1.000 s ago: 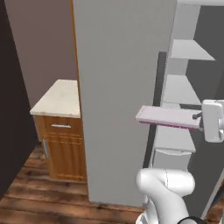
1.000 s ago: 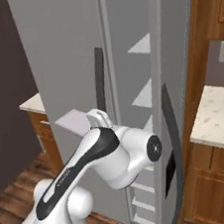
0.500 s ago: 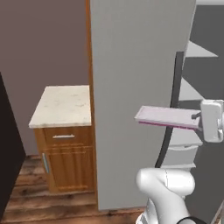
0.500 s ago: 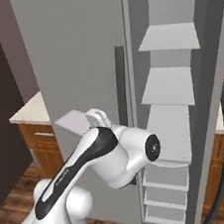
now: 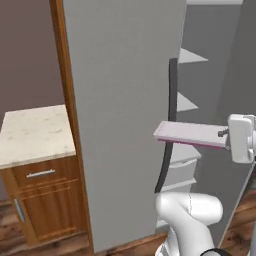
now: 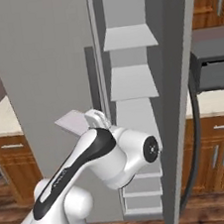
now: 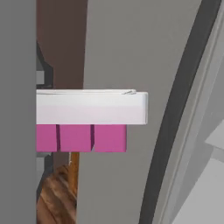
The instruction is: The ice cube tray has been filled with water. Take the tray and place it in the freezer to make ice. Close the freezer door after placing the tray.
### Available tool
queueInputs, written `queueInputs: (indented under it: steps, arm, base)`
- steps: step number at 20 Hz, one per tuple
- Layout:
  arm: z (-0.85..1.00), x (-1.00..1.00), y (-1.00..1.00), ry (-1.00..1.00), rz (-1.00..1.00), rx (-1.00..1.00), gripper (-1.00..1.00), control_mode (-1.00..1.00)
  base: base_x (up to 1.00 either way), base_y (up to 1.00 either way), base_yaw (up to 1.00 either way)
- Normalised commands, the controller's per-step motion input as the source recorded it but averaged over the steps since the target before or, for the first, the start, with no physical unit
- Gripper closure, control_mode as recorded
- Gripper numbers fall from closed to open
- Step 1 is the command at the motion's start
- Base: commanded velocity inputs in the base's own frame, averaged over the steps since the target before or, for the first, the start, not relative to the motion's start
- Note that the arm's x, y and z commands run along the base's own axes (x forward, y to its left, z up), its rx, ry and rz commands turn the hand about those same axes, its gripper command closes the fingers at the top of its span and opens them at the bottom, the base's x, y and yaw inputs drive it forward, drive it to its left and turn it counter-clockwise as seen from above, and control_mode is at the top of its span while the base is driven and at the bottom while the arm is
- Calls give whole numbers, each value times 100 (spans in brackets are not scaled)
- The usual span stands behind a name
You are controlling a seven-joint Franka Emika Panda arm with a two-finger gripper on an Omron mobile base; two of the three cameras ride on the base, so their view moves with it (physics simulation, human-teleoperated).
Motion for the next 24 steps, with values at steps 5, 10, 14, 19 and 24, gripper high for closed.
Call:
queueInputs:
  steps: [5,10,14,19,24]
  arm:
    - [0,0,0,0,0,0,100,100]
    - [0,0,0,0,0,0,100,100]
    - [0,0,0,0,0,0,100,100]
    - [0,0,0,0,0,0,100,100]
    - [0,0,0,0,0,0,100,100]
  base:
    - [19,0,-40]
    - [25,0,-39]
    - [38,0,-35]
    - [50,0,-25]
    - [54,0,-21]
